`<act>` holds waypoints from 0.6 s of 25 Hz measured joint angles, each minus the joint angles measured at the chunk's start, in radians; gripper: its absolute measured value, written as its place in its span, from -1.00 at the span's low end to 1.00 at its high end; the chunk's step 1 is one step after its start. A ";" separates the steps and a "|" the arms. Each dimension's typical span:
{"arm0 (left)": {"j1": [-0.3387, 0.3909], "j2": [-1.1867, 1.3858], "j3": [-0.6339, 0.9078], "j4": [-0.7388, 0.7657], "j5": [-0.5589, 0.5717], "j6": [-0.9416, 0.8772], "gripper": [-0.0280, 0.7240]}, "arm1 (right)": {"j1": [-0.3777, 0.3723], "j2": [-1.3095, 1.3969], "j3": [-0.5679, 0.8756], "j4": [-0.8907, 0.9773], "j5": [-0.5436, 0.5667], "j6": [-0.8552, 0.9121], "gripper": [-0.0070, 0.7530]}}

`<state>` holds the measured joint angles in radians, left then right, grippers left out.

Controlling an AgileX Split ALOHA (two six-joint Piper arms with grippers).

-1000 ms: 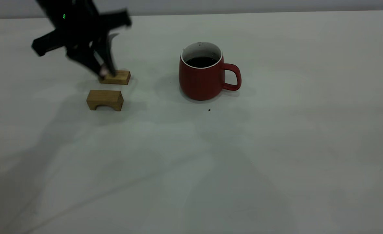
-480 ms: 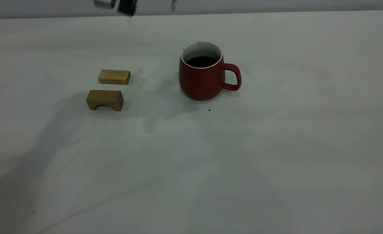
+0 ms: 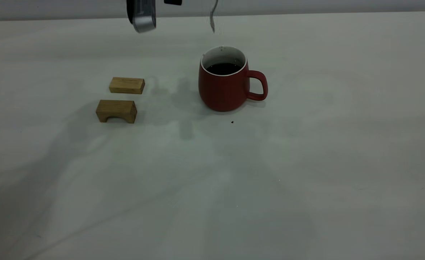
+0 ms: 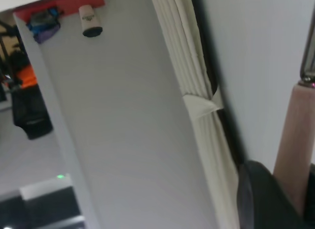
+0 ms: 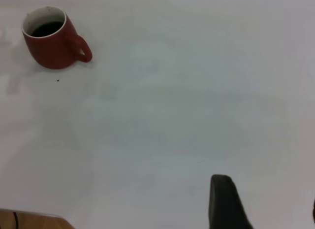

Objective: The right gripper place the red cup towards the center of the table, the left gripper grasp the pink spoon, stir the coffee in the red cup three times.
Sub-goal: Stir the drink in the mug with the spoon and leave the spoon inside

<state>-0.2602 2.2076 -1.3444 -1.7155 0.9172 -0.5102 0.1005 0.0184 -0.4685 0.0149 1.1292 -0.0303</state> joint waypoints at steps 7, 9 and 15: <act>-0.009 0.008 0.000 -0.007 -0.090 -0.159 -0.48 | 0.000 0.000 0.000 0.003 0.000 0.000 0.23; -0.009 0.008 0.000 -0.007 -0.129 -0.166 -0.48 | 0.000 0.000 0.000 0.004 0.000 0.000 0.23; -0.016 0.009 0.000 -0.009 -0.184 -0.172 -0.48 | 0.000 0.000 0.000 0.006 0.000 0.000 0.23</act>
<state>-0.2758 2.2168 -1.3444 -1.7247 0.7329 -0.6818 0.1005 0.0184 -0.4685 0.0210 1.1292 -0.0303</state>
